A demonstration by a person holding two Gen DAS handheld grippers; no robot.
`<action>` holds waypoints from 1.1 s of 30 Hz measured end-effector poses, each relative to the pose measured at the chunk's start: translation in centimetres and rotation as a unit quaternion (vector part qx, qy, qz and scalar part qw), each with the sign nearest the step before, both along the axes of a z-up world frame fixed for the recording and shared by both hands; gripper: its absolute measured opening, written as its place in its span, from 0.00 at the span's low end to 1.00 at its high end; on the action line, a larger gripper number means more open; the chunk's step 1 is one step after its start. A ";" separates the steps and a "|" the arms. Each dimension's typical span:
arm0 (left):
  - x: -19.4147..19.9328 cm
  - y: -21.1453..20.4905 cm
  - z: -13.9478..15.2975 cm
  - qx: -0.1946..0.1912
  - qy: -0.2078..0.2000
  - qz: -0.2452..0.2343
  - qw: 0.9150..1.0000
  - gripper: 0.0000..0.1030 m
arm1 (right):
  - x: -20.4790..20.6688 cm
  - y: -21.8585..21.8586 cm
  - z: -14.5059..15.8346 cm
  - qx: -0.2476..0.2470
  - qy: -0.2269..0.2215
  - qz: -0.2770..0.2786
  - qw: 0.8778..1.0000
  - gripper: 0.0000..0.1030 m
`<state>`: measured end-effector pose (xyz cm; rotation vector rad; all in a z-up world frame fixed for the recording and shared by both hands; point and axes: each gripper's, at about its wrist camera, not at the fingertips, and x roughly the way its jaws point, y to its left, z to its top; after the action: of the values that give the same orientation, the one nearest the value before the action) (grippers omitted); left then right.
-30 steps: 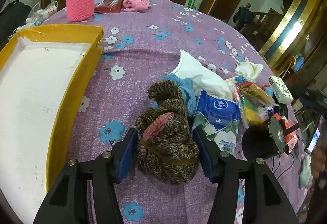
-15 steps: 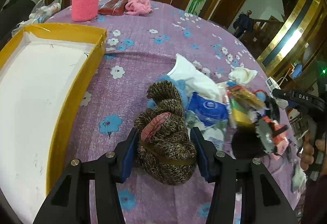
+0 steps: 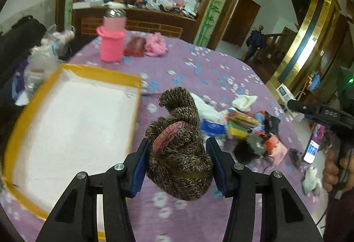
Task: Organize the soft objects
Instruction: 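Carry the brown hat into the tray while the right gripper places the white tissue pack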
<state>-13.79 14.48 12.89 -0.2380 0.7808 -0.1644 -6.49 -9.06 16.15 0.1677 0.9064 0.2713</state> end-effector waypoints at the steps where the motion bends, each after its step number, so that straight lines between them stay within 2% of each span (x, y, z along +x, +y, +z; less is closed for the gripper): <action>1: -0.4 0.7 0.3 0.008 -0.003 0.005 1.000 0.49 | 0.0 1.4 0.2 0.011 0.002 0.017 1.000 0.50; 7: 0.4 5.7 1.3 0.030 0.009 0.048 0.998 0.49 | 1.4 10.1 -1.1 0.078 0.041 0.099 0.991 0.51; 10: 2.4 7.5 0.8 0.017 0.022 0.059 0.998 0.49 | 3.3 14.5 -3.1 0.105 0.068 0.123 0.984 0.51; 13: 4.2 8.9 -0.2 0.008 0.031 0.069 0.997 0.49 | 5.9 18.0 -5.6 0.136 0.107 0.128 0.977 0.51; 18: 7.2 10.0 -2.8 -0.017 0.046 0.078 0.996 0.49 | 9.8 21.1 -9.0 0.171 0.149 0.113 0.967 0.51; 25: 11.3 10.3 -5.3 -0.021 0.055 0.068 0.996 0.50 | 12.4 23.1 -10.9 0.133 0.155 0.091 0.975 0.53; 28: 12.8 10.5 -6.1 -0.013 0.052 0.076 0.996 0.58 | 13.1 23.5 -11.6 0.116 0.156 0.073 0.978 0.54; 29: 13.2 10.6 -6.3 -0.013 0.051 0.077 0.996 0.68 | 13.4 23.6 -11.8 0.117 0.157 0.073 0.978 0.55; 30: 13.4 10.6 -6.3 -0.013 0.050 0.080 0.995 0.73 | 13.4 23.5 -11.8 0.118 0.158 0.074 0.978 0.56; 33: 13.3 10.6 -6.4 -0.013 0.044 0.088 0.995 0.77 | 13.4 23.2 -11.2 0.112 0.144 0.072 0.981 0.56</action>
<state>-0.48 25.08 6.45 -0.3387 0.8406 0.0036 6.94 14.14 4.93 0.3572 1.1773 0.4929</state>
